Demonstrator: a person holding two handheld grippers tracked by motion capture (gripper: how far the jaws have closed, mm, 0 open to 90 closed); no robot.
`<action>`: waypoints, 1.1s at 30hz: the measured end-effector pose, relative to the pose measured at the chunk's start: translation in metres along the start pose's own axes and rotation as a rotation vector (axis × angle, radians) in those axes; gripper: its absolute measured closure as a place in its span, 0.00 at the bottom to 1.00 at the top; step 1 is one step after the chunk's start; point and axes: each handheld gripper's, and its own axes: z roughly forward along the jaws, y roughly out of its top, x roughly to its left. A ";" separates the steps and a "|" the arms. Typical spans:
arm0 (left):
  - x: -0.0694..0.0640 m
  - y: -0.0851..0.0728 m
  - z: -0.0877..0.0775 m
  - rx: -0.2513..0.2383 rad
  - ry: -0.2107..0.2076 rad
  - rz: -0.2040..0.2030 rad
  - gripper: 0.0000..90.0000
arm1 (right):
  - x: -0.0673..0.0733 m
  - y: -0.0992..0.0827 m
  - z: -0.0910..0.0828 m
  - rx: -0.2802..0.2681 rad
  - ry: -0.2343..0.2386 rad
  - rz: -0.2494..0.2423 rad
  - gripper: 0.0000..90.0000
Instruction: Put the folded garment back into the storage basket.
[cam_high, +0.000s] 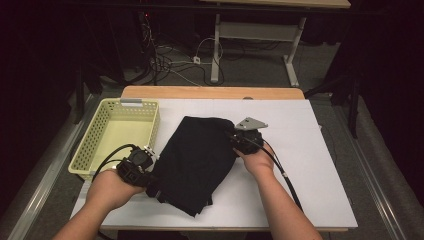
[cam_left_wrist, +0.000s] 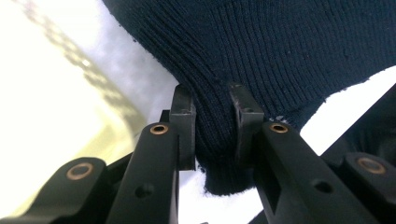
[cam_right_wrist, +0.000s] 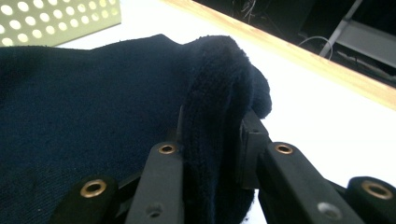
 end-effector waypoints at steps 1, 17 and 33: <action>0.001 -0.001 -0.002 0.004 0.005 -0.005 0.82 | 0.002 0.002 0.001 -0.002 0.001 -0.007 0.85; 0.010 0.008 -0.006 0.087 0.011 0.014 0.82 | 0.014 0.015 0.017 0.002 0.005 -0.033 0.85; 0.013 0.024 -0.002 0.202 -0.026 0.027 0.82 | 0.016 0.016 0.017 0.000 0.008 -0.037 0.85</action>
